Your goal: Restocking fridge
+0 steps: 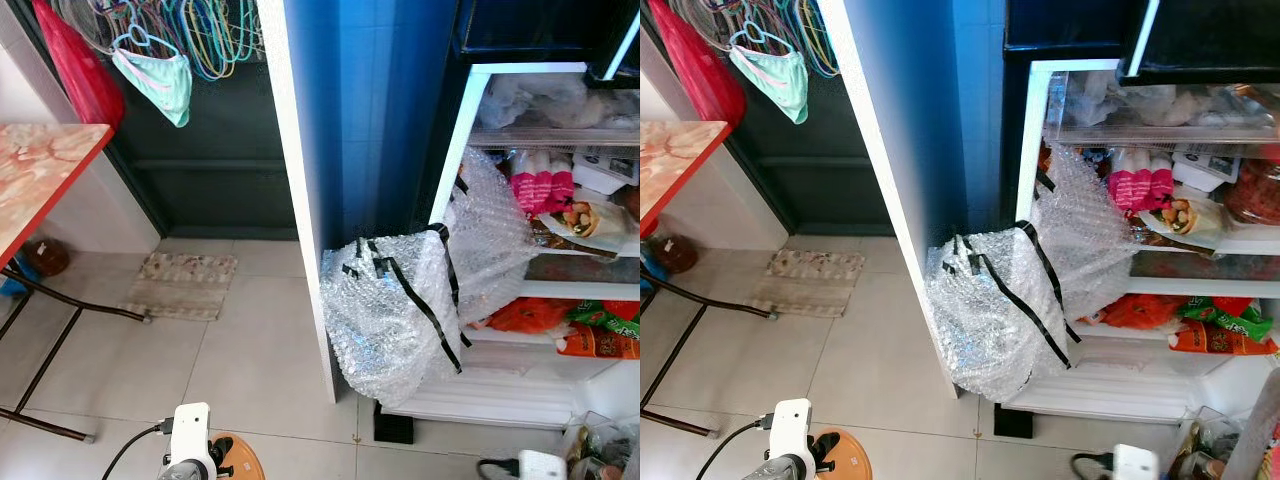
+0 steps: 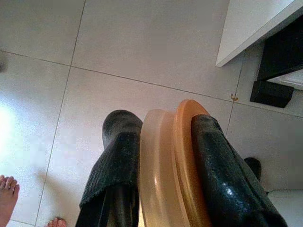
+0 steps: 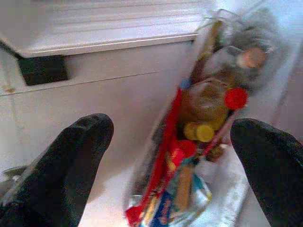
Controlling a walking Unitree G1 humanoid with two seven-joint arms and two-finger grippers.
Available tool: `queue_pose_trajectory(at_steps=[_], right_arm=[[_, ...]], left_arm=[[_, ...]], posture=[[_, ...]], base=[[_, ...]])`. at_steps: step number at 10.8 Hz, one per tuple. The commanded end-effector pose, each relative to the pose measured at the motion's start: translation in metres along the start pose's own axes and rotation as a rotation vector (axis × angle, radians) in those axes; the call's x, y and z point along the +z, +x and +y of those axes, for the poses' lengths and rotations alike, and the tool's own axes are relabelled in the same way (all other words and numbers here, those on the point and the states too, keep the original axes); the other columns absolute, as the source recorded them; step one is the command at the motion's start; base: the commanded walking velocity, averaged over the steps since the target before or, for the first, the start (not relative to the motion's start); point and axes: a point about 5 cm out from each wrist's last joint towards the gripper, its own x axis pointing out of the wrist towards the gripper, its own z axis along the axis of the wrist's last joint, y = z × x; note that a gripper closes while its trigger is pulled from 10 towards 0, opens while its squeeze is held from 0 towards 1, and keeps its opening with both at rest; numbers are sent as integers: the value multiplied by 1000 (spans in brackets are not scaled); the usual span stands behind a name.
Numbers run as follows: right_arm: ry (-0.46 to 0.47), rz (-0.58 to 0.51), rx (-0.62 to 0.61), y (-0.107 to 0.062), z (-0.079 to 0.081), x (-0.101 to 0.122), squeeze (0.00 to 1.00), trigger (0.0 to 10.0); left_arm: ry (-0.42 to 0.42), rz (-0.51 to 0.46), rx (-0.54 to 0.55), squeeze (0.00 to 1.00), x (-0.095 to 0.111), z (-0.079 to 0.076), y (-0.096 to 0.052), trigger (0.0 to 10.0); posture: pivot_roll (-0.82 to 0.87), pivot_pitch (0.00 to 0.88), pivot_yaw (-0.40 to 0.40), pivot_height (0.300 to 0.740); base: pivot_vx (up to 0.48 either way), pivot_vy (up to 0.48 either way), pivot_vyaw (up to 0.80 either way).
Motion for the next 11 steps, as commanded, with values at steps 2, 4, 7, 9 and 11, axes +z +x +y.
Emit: queue_pose_trajectory(at_steps=[2, 4, 7, 9, 11], right_arm=[[49, -3, -59, 2, -8, 4, 0, 10000], [54, -4, -102, 4, -16, 8, 0, 10000], [47, 32, -146, 2, -23, -2, 0, 10000], [31, 53, -152, 1, -25, -9, 0, 10000], [20, 67, -165, 0, -28, -12, 0, 10000]], left_arm=[[0, 72, 17, 0, -18, 6, -4, 10000], [-1, 72, 17, 0, -18, 6, -4, 10000], [-1, 74, 19, 0, -18, 7, -4, 10000], [3, 77, 20, 0, -20, 8, -5, 10000], [2, 77, 25, 0, -20, 9, -5, 10000]], posture=[[-48, 144, 79, 740], [-48, 143, 78, 740], [-50, 138, 81, 740], [-51, 130, 82, 740], [-47, 125, 78, 740]], base=[[0, 0, 0], [0, 0, 0], [0, 0, 0], [0, 0, 0], [0, 0, 0]])
